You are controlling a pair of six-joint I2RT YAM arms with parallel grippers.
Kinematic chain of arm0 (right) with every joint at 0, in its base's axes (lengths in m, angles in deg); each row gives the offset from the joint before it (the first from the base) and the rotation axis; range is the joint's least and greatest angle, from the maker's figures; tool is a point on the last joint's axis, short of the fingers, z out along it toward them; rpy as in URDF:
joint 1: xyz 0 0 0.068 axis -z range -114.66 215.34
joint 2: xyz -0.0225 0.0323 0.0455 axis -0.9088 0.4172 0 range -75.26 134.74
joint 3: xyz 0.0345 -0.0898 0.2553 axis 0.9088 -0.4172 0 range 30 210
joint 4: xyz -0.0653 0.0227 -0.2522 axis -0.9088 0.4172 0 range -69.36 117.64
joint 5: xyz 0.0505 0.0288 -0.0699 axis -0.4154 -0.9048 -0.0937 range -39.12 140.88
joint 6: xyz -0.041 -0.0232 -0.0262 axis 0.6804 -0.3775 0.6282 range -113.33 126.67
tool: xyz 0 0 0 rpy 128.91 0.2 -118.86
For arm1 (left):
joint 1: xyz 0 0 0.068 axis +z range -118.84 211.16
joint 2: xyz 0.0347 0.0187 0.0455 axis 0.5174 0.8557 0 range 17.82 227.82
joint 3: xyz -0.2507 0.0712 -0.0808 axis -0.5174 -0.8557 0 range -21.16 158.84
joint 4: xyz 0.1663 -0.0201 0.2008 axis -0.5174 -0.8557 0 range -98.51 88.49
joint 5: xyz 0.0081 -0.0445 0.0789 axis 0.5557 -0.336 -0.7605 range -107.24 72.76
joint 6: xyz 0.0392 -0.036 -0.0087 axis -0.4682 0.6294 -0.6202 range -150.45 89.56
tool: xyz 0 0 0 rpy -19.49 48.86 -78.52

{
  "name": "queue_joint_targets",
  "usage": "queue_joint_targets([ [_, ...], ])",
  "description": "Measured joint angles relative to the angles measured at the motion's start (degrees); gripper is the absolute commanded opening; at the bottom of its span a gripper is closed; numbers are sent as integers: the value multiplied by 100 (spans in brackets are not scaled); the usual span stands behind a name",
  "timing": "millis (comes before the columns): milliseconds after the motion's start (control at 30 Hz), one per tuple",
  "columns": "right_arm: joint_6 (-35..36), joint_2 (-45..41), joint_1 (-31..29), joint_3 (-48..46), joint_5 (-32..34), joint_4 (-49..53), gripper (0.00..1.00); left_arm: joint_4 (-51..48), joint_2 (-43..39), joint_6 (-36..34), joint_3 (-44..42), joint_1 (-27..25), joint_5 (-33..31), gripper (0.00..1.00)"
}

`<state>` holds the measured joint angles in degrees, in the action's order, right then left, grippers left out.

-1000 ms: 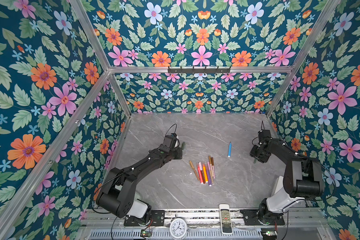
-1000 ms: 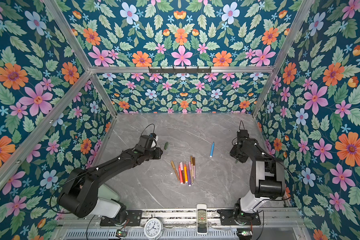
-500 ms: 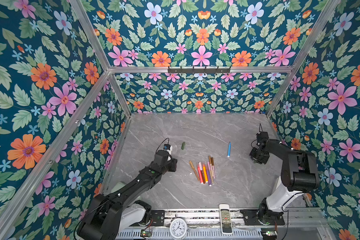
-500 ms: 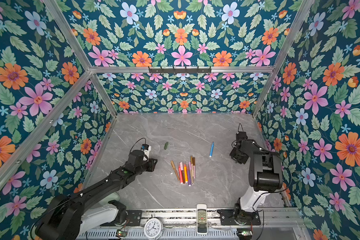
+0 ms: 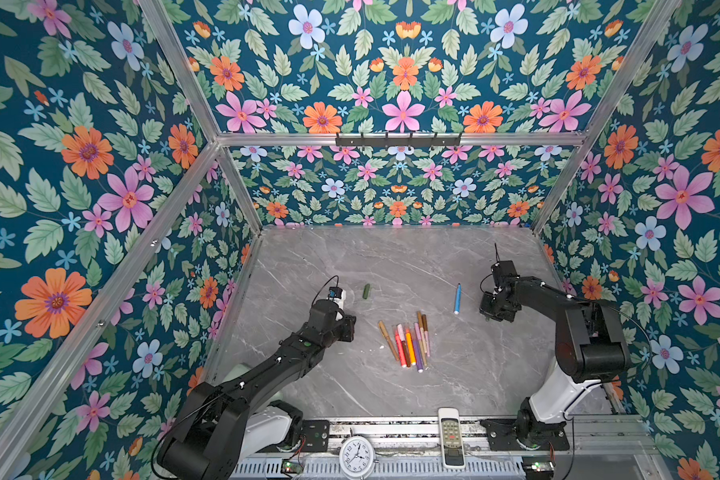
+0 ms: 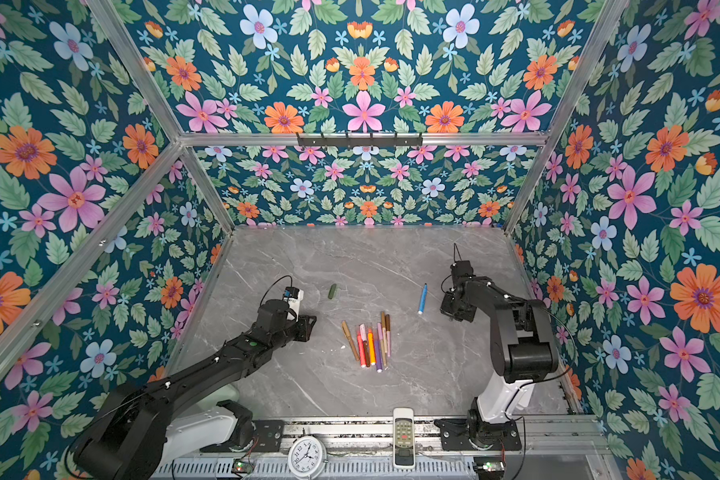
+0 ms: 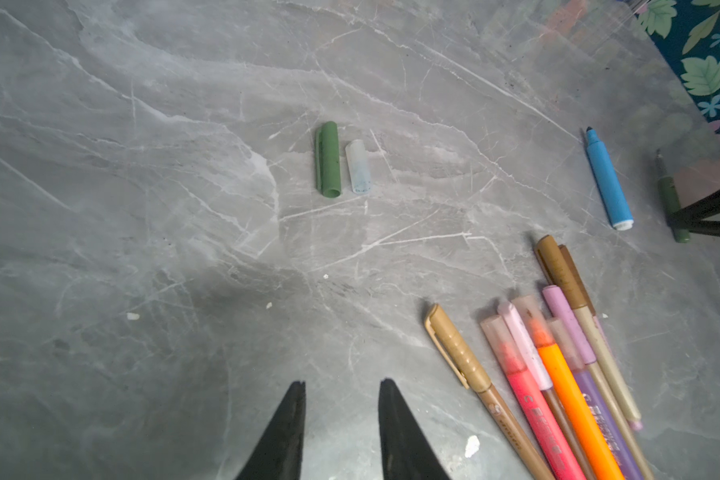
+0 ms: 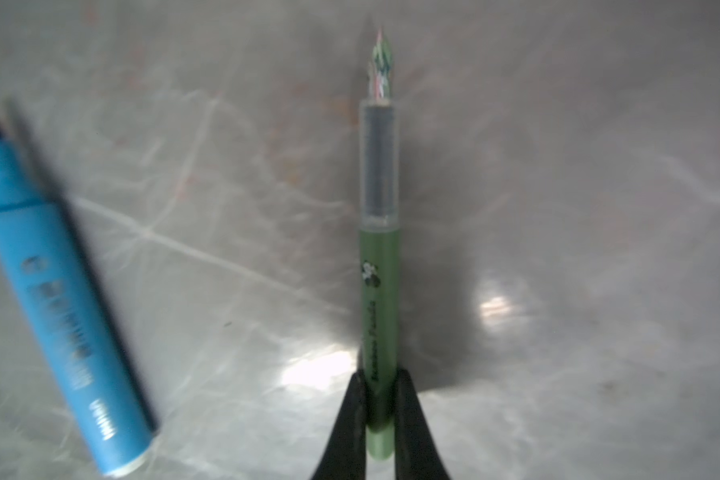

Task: Open the pen caps
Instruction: 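Lay the green pen alongside the blue highlighter and open the right gripper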

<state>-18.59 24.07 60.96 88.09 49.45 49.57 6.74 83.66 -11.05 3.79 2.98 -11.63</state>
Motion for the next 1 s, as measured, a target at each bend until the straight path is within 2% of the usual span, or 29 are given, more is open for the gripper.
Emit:
queue_joint_targets([
  [267, 15, 168, -205, 179, -466, -39, 10, 31, 13, 0, -15, -4, -22, 34],
  [433, 44, 219, -304, 184, -1036, -262, 15, 31, 33, 0, -11, -4, -22, 34],
  [467, 68, 221, -326, 184, -1113, -267, 19, 31, 33, 0, -11, -4, -22, 34],
  [533, 92, 221, -352, 184, -1226, -254, 32, 31, 42, 0, -7, -4, -22, 34],
  [633, 164, 168, -358, 197, -1309, -271, 39, 33, 76, 0, 0, -4, -22, 33],
  [733, 164, -4, -352, 164, -1294, -262, 37, 35, 96, 0, 17, -4, -22, 33],
  [867, 155, -184, -354, 142, -1132, -282, 17, 35, 96, 0, 17, -4, -22, 33],
  [1000, 98, -96, -326, 289, -883, -210, 12, 33, 96, 0, 17, -4, -22, 33],
])
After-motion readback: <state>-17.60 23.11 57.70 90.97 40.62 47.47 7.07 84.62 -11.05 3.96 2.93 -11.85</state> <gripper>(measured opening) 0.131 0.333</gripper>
